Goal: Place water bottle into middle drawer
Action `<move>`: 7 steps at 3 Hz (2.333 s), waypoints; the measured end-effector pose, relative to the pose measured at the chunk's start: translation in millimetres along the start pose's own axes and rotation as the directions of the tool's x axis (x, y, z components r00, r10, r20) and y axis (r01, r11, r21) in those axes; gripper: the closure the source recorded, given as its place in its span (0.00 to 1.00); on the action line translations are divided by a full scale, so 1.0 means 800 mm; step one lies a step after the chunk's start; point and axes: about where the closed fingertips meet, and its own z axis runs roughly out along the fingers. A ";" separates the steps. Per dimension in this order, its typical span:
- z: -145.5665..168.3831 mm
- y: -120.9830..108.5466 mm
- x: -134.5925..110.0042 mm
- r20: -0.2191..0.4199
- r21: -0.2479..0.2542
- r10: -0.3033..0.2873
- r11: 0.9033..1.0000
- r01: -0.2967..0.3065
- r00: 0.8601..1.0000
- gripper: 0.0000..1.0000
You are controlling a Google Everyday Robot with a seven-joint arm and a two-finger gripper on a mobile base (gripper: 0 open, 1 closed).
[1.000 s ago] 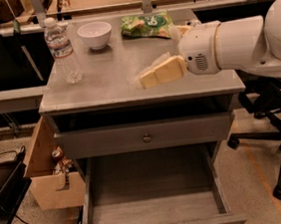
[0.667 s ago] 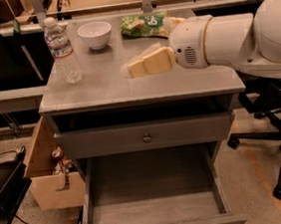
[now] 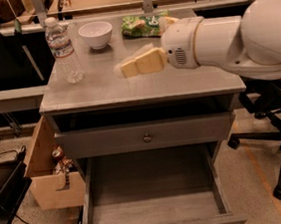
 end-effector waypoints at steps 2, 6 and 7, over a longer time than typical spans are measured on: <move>0.138 -0.027 -0.019 0.065 -0.057 -0.016 0.998 0.019 0.998 0.00; 0.299 -0.031 -0.022 0.207 -0.156 0.085 0.986 -0.053 0.975 0.00; 0.318 -0.022 -0.019 0.210 -0.154 0.079 0.987 -0.046 0.975 0.00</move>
Offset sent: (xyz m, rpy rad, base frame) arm 0.1414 0.1238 -0.0083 0.0735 -0.0415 0.1290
